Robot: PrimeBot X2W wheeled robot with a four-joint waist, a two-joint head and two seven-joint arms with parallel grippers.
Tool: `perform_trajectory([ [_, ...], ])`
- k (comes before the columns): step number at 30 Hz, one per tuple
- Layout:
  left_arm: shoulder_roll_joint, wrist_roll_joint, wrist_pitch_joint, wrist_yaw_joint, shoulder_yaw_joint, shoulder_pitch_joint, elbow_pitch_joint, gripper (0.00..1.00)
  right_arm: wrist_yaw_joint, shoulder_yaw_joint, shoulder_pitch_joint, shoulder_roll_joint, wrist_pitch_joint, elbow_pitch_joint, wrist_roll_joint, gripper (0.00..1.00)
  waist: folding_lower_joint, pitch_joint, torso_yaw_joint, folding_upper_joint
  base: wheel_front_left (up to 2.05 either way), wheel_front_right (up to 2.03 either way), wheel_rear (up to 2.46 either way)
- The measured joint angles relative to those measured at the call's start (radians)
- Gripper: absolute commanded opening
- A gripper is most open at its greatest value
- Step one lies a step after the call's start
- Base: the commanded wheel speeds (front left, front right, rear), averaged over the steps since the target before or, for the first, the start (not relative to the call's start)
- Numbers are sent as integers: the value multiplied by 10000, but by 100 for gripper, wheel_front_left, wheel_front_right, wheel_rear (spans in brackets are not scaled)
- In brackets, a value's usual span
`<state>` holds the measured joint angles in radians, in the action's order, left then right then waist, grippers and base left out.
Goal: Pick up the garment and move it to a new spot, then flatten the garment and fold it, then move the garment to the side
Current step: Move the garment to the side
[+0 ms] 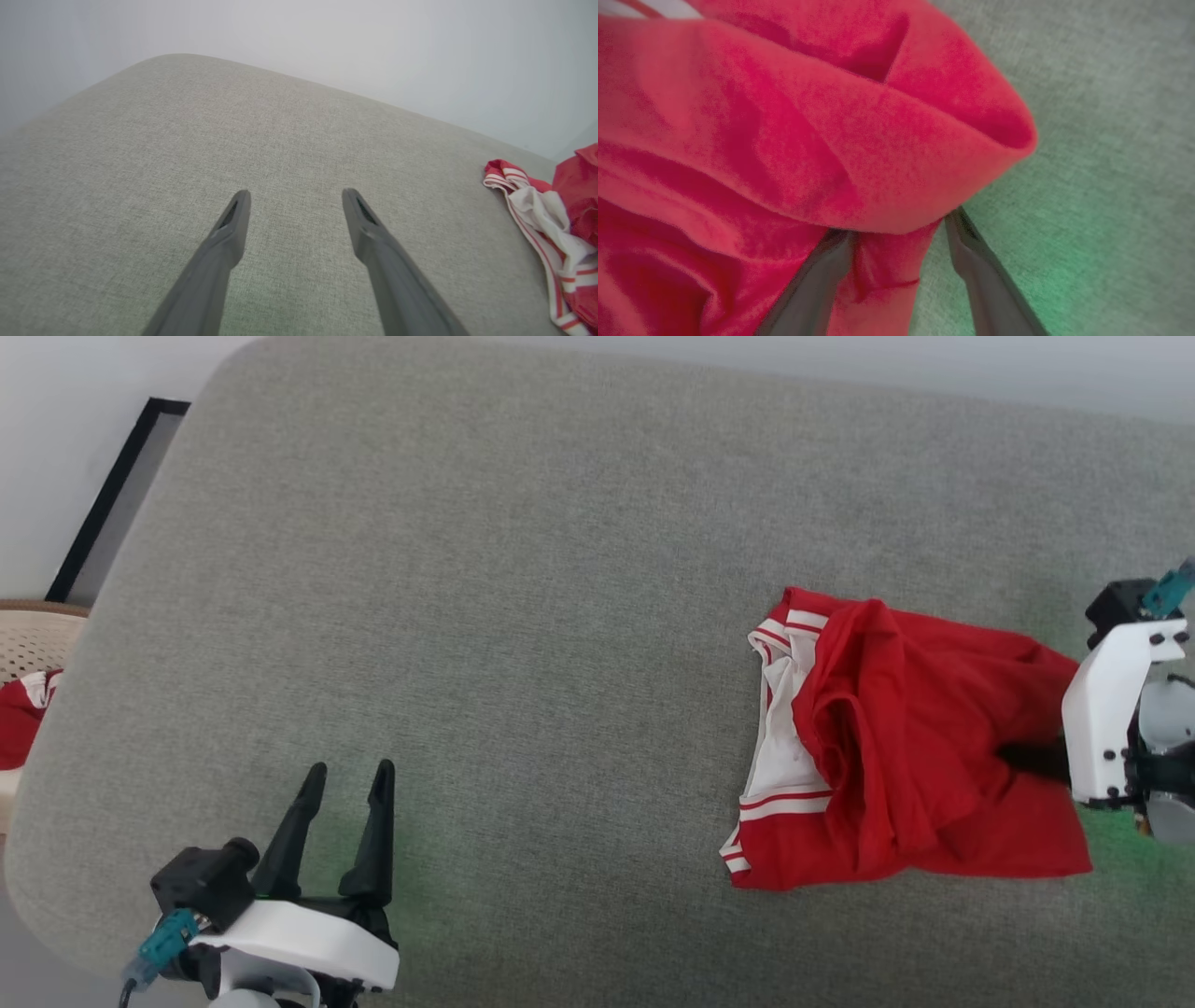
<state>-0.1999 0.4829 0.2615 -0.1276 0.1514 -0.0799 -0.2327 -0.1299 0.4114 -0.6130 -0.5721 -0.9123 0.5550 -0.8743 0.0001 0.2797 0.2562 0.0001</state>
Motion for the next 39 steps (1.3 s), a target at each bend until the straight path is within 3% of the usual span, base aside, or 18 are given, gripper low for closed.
perform_trajectory([
  [9,-211,180,-2,0,-328,-489,50,100,-44,-31,-183,-144,594,-658,84,0,0,162,-479,0,0,0,0],
  [21,-589,-144,0,0,-21,-1267,594,100,-12,-564,-704,-1145,1266,-1273,955,0,0,395,-1554,-1,0,0,0],
  [39,-955,-462,-2,0,1129,-2578,892,100,-12,-732,-2081,-1992,3530,-585,2709,0,-1,857,-3148,-1,0,0,0],
])
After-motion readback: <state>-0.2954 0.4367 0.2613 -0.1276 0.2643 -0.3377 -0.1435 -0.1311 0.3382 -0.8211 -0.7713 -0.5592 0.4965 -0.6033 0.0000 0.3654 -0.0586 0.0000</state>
